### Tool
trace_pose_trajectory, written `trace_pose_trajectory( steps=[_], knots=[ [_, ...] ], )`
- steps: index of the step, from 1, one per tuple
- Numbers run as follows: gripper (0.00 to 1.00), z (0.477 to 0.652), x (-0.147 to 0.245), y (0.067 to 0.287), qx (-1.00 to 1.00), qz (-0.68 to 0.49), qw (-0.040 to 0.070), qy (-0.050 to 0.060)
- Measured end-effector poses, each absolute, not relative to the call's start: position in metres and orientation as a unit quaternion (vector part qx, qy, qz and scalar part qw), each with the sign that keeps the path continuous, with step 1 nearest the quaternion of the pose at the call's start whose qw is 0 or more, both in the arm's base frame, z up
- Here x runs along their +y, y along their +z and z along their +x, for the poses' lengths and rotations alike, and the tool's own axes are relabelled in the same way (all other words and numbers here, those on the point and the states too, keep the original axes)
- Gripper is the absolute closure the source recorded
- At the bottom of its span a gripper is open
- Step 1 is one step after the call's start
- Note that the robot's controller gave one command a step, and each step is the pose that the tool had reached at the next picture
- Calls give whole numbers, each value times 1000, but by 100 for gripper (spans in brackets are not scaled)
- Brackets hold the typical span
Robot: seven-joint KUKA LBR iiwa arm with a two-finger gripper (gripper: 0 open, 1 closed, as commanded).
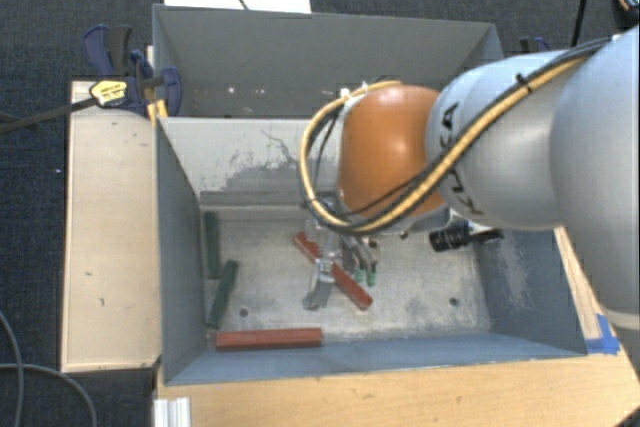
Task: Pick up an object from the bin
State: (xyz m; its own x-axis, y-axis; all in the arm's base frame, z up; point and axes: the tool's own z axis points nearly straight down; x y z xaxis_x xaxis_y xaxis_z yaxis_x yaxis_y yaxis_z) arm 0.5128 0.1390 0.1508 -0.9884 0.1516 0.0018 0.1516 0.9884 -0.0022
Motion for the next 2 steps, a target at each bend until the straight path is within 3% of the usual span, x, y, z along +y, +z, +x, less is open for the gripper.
trace_pose_trajectory(
  steps=[1,2],
  knots=[
    [0,543,97,71,-1000,-12,2,1],
    [100,544,100,75,-1000,-13,0,0]
  ],
)
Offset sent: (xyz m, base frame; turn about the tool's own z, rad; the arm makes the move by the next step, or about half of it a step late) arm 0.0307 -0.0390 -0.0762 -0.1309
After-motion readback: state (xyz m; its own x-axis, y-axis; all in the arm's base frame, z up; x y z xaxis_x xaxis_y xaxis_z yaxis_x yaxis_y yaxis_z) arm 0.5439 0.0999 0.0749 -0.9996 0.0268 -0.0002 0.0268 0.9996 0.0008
